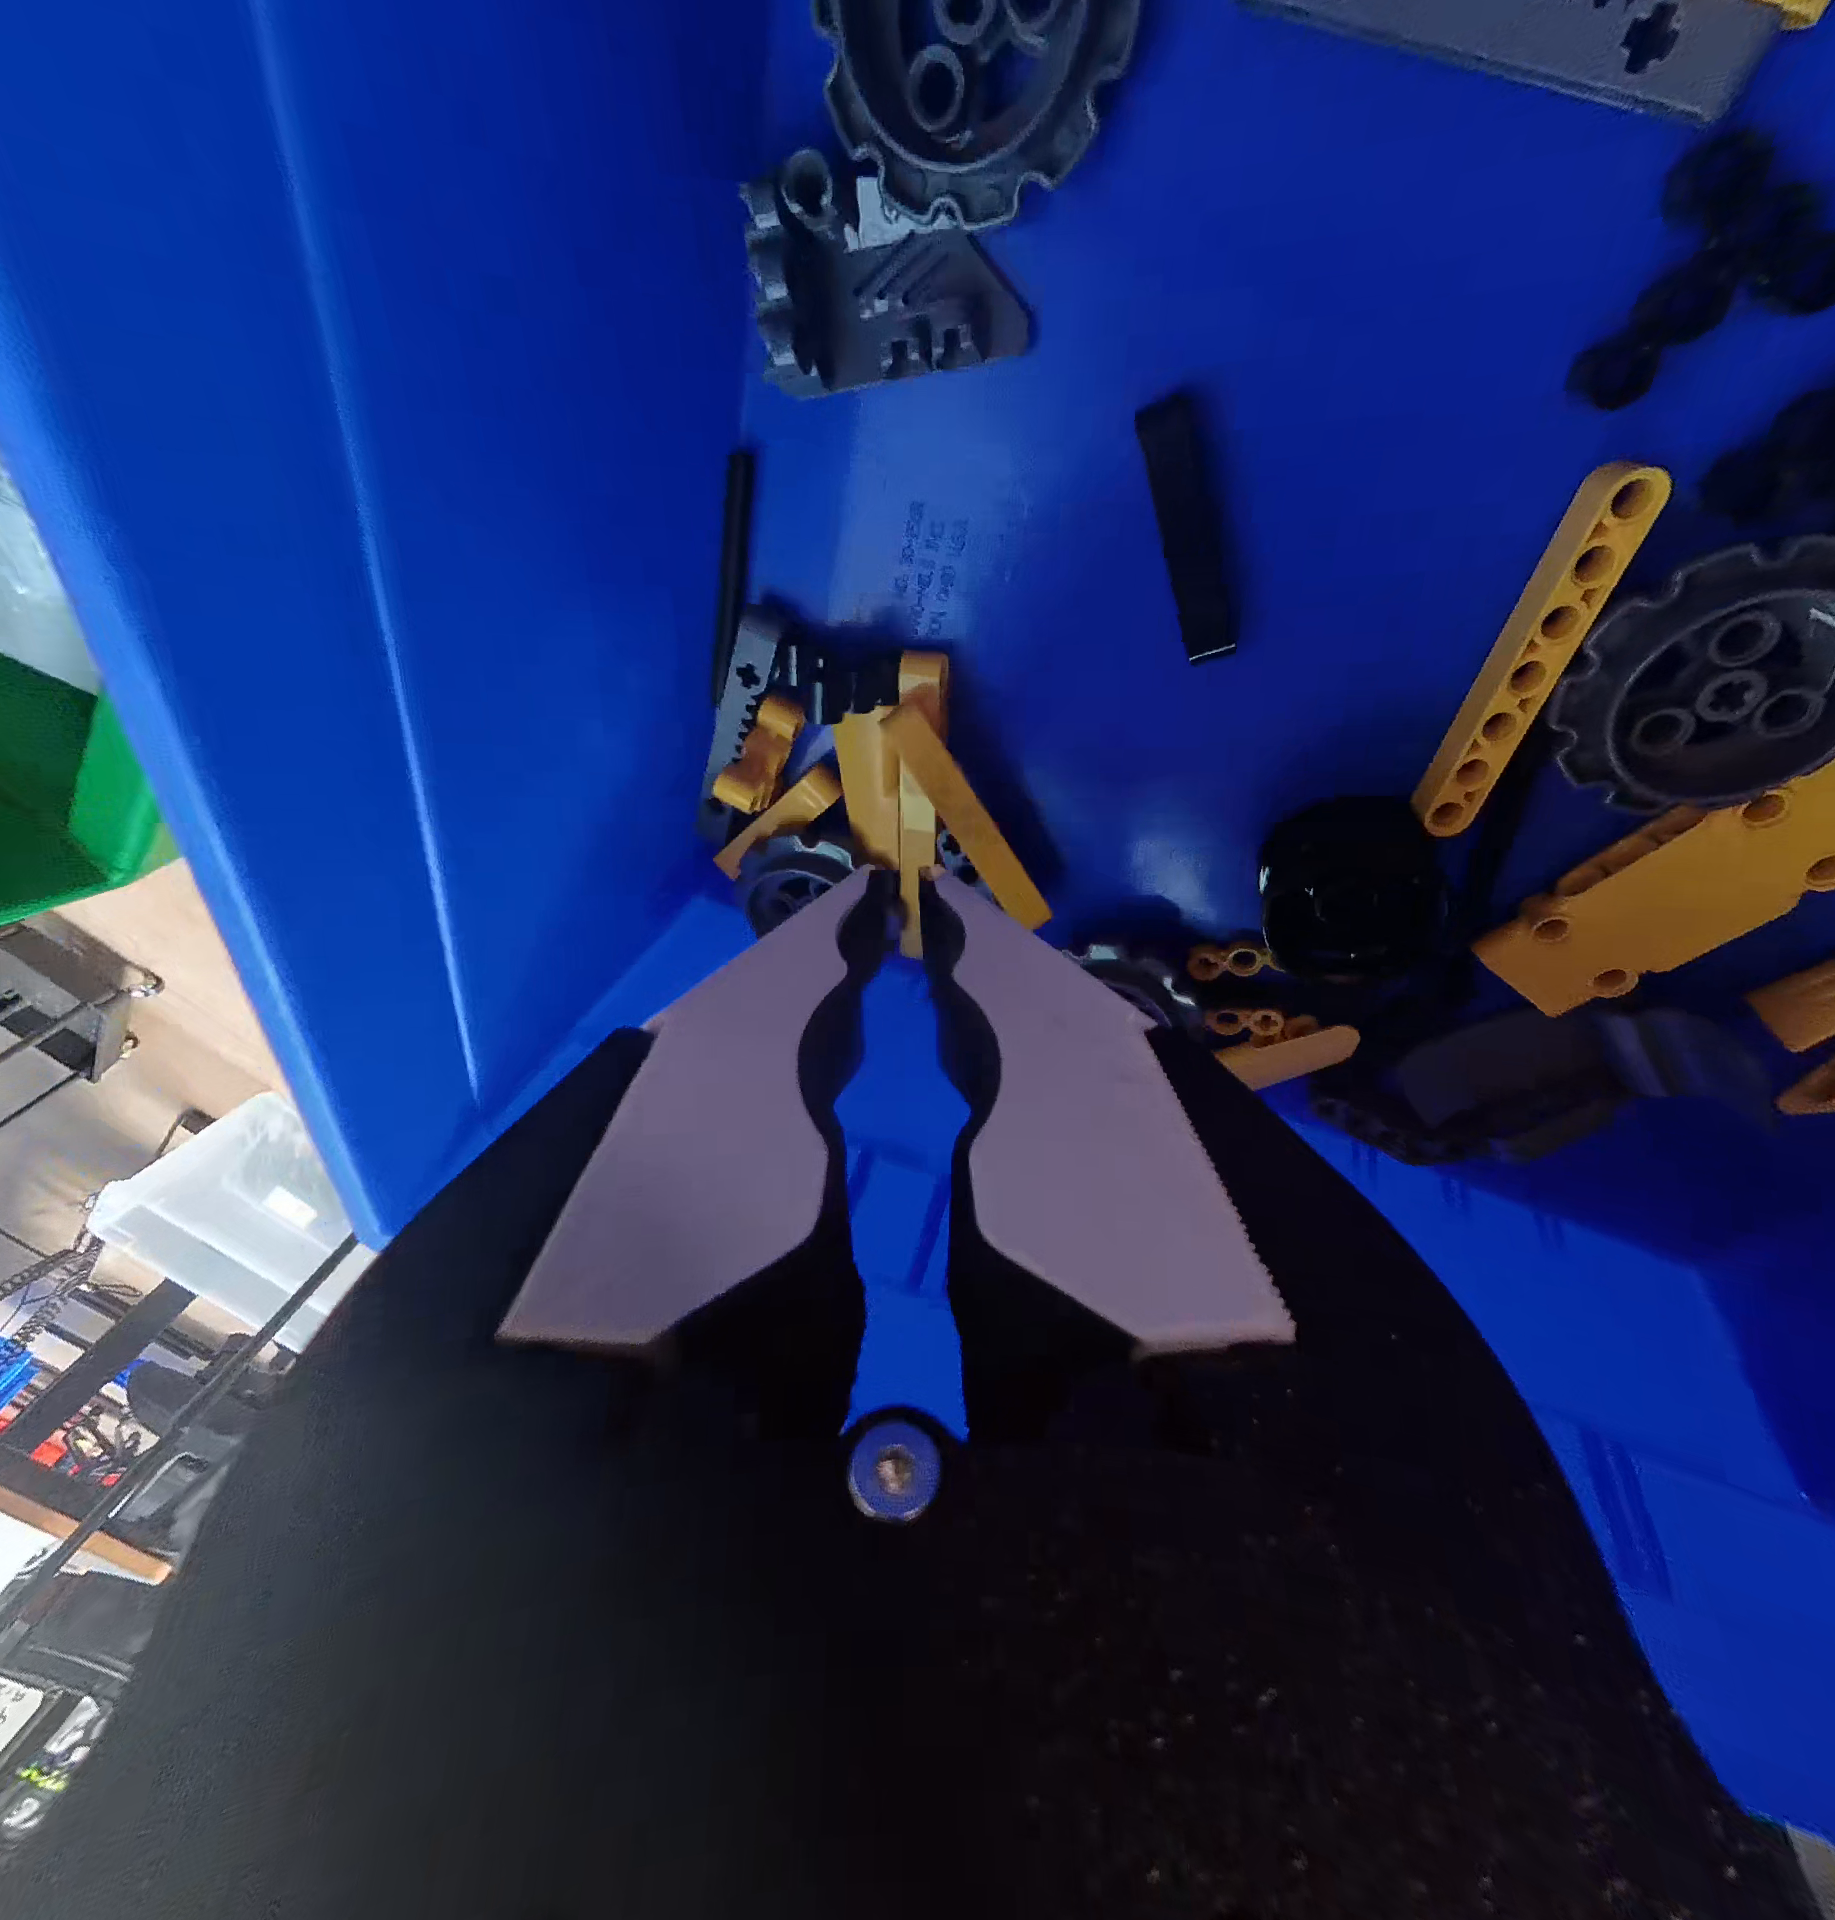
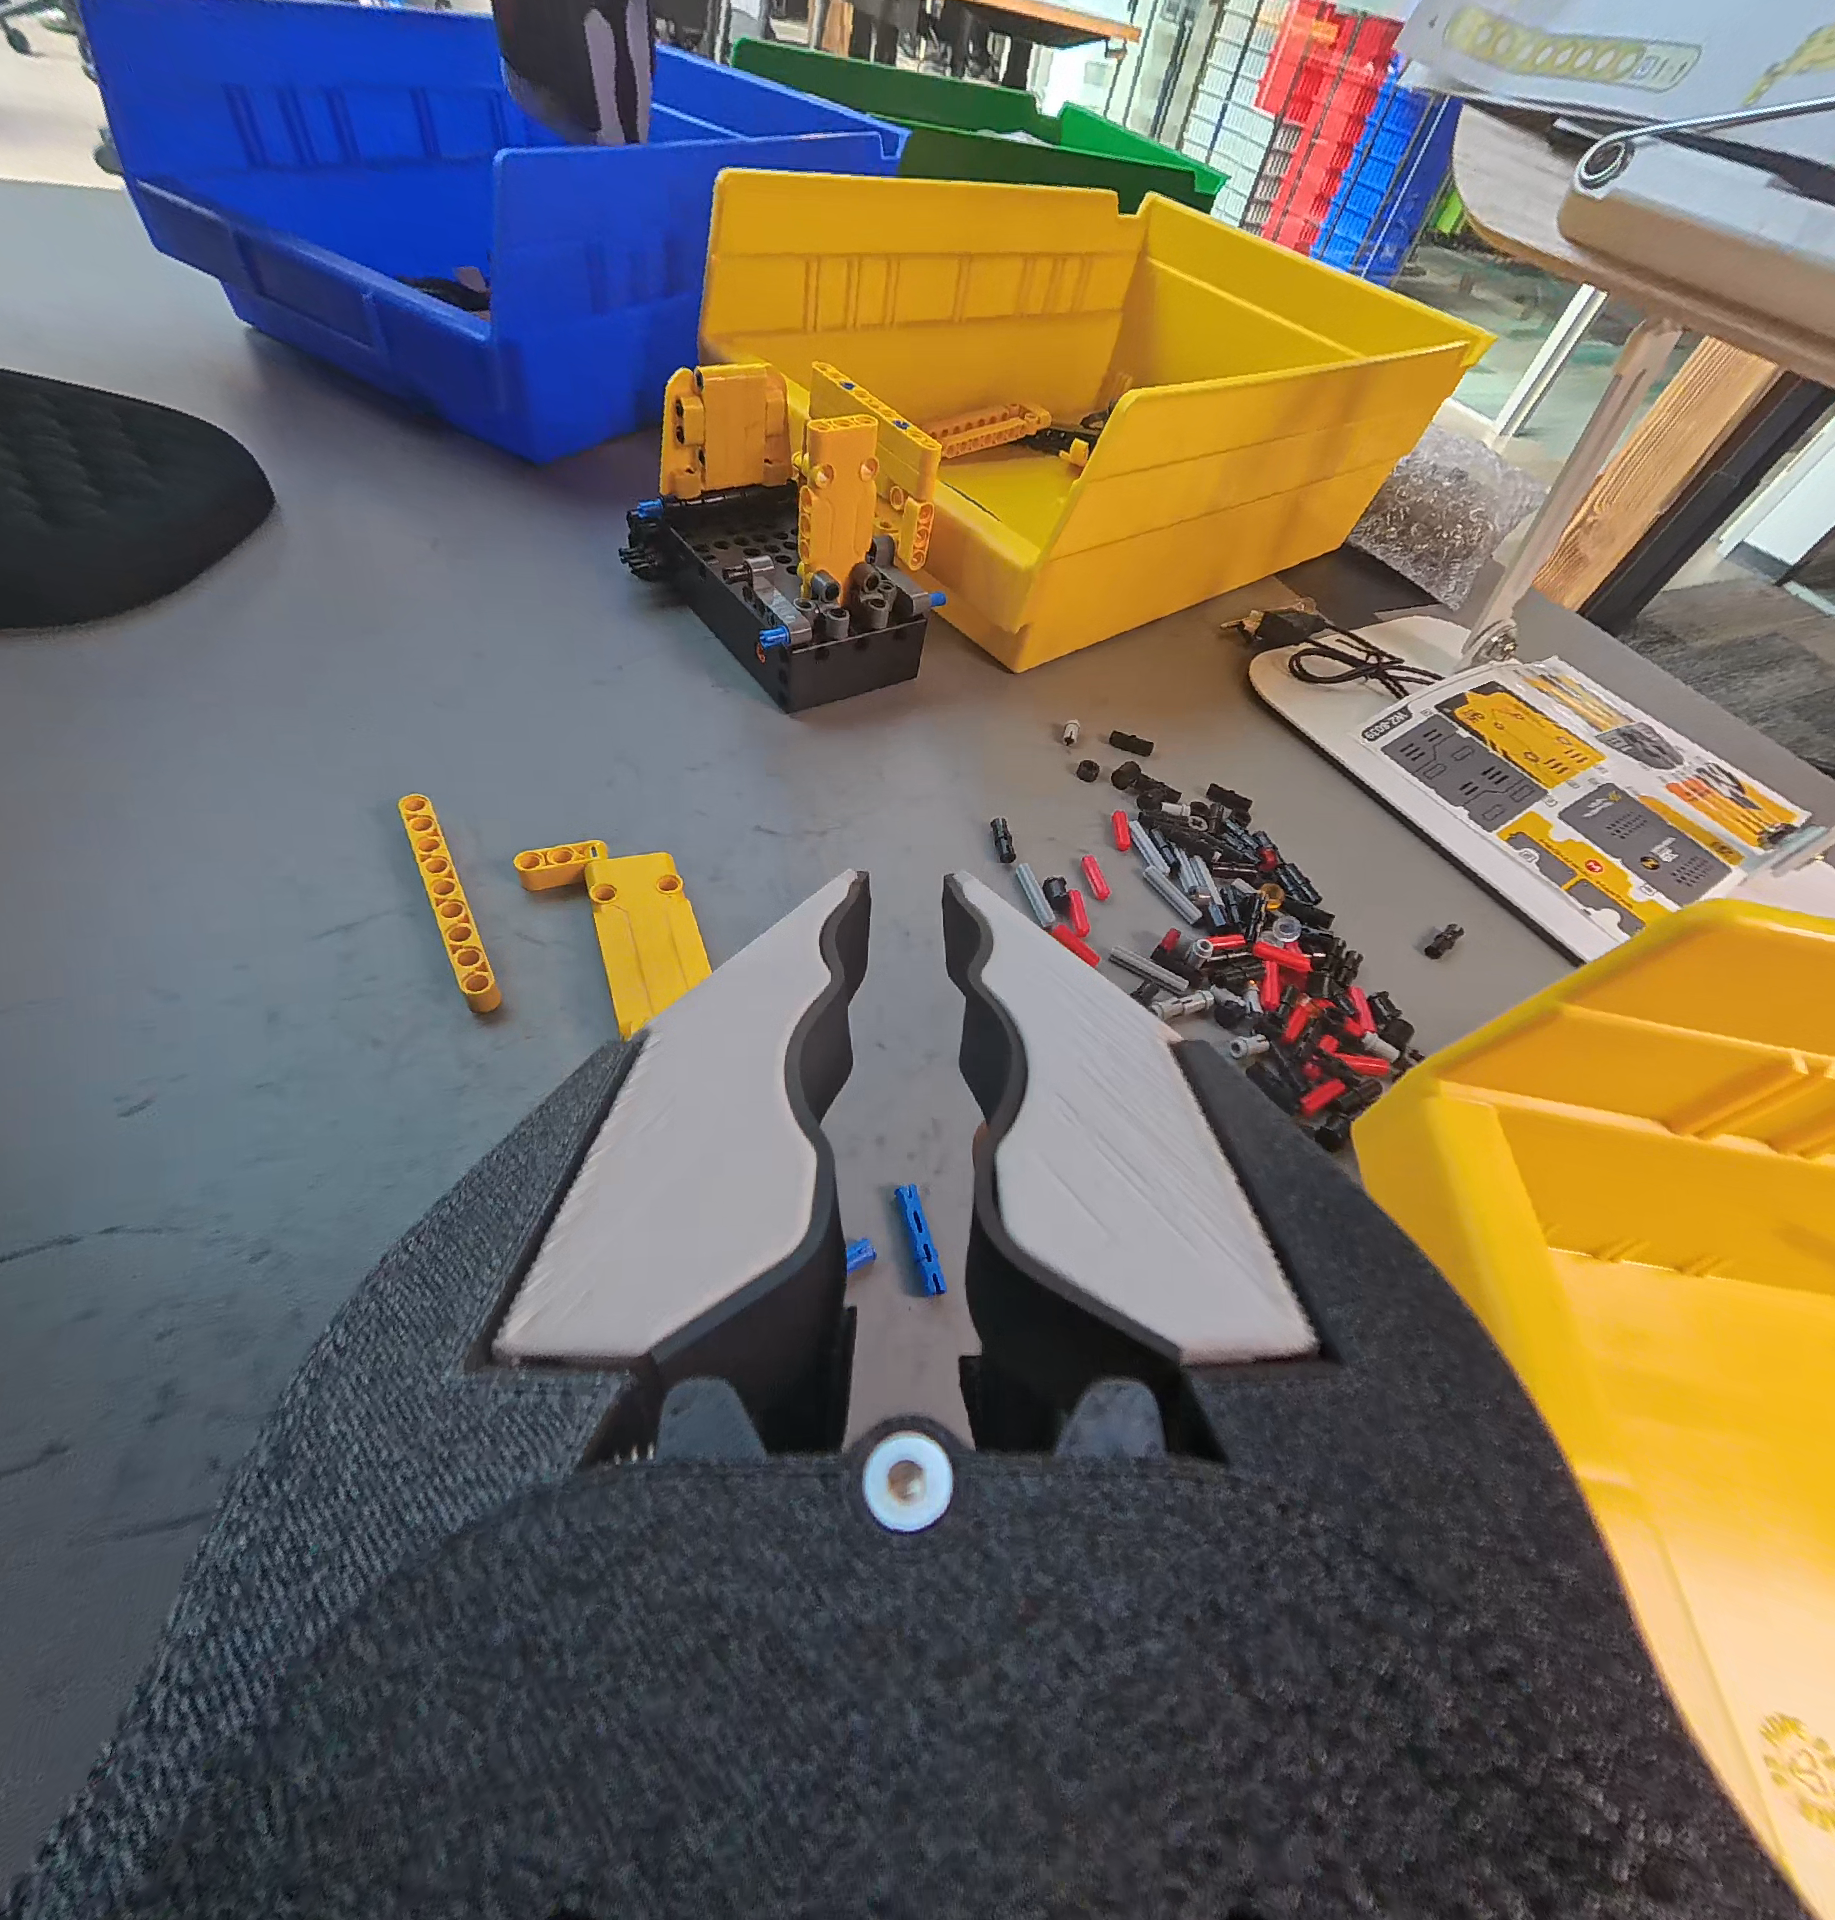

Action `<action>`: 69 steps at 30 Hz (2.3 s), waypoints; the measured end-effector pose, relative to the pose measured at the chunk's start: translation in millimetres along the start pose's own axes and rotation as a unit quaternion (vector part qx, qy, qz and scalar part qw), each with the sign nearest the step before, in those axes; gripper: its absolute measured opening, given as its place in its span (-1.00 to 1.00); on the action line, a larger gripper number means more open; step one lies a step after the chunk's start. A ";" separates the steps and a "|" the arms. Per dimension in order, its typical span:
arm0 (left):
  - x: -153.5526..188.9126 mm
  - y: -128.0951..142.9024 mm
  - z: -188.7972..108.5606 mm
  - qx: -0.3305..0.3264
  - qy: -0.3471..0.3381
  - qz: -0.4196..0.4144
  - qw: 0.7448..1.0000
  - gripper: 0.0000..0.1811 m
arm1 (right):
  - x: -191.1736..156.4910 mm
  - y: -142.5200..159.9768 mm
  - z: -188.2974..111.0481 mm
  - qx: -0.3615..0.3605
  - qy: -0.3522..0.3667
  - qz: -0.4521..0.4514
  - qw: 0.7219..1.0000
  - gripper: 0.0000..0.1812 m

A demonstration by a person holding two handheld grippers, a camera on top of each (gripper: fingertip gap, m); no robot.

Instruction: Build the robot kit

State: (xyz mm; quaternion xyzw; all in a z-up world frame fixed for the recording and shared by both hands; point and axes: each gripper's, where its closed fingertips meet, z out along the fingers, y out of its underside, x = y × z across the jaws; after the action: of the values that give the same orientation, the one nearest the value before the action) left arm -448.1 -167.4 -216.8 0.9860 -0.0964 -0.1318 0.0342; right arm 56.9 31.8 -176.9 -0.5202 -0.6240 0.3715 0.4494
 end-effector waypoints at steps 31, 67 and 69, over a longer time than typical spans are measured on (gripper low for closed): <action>2.7 -2.2 21.0 0.011 0.016 0.039 0.999 -0.85 | 1.0 5.9 1.0 -0.013 0.003 0.001 1.000 -0.85; 316.8 -89.0 -202.6 0.227 0.396 0.311 0.834 -0.93 | -70.1 -52.4 -0.6 0.079 -0.076 -0.163 0.980 -0.76; 366.9 -98.6 -202.7 0.199 0.444 0.354 0.799 -0.93 | -93.6 -51.3 3.0 0.072 -0.096 -0.220 0.968 -0.70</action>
State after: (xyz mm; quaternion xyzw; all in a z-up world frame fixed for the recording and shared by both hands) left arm -28.8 -135.4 -123.8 0.8187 -0.4374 0.3636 -0.0795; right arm 42.9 -69.6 -146.4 -0.2977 -0.7350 0.3558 0.4945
